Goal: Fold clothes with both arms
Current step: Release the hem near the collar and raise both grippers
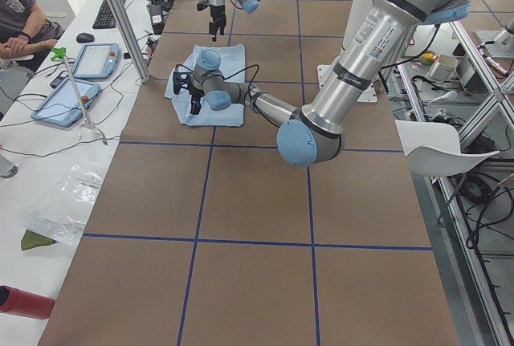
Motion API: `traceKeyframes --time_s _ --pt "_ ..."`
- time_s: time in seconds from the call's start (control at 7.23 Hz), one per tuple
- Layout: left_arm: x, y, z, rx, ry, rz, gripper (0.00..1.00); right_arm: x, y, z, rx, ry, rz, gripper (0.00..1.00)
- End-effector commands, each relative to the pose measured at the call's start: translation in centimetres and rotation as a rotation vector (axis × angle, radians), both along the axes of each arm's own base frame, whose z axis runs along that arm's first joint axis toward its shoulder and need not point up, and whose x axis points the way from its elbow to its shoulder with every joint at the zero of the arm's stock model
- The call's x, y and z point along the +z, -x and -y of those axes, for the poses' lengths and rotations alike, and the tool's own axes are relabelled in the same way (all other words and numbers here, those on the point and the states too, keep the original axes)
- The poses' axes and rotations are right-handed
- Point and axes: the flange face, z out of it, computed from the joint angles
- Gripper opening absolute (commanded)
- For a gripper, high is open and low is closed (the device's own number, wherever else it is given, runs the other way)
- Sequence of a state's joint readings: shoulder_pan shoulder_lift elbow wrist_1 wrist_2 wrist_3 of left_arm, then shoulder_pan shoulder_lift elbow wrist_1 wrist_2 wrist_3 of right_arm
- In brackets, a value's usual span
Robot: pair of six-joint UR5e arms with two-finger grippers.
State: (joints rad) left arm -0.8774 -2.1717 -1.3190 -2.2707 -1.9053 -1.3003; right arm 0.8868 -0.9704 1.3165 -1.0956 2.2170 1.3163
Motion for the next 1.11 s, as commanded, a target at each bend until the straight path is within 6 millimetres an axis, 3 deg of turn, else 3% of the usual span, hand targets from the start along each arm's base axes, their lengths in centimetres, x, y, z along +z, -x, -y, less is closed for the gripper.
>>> traceKeyframes --time_s 0.0,0.28,0.55,0.69,0.97 --pt "-0.4 0.1 -0.1 -0.002 -0.005 -0.005 1.00 1.8 0.5 -5.1 -0.045 -0.010 0.004 1.00" --pt "-0.2 0.4 -0.5 -0.002 -0.006 -0.006 1.00 2.5 3.7 -7.1 -0.066 -0.026 -0.029 0.98" --pt "-0.3 0.6 -0.7 -0.003 -0.009 -0.010 1.00 3.4 3.8 -7.3 -0.064 -0.020 -0.043 0.94" --pt "-0.2 0.7 -0.8 -0.003 -0.009 -0.010 1.00 3.2 3.6 -7.4 -0.061 -0.025 -0.042 0.88" --pt "-0.2 0.7 -0.8 -0.003 -0.007 -0.009 1.00 3.7 3.5 -7.5 -0.062 -0.021 -0.044 0.47"
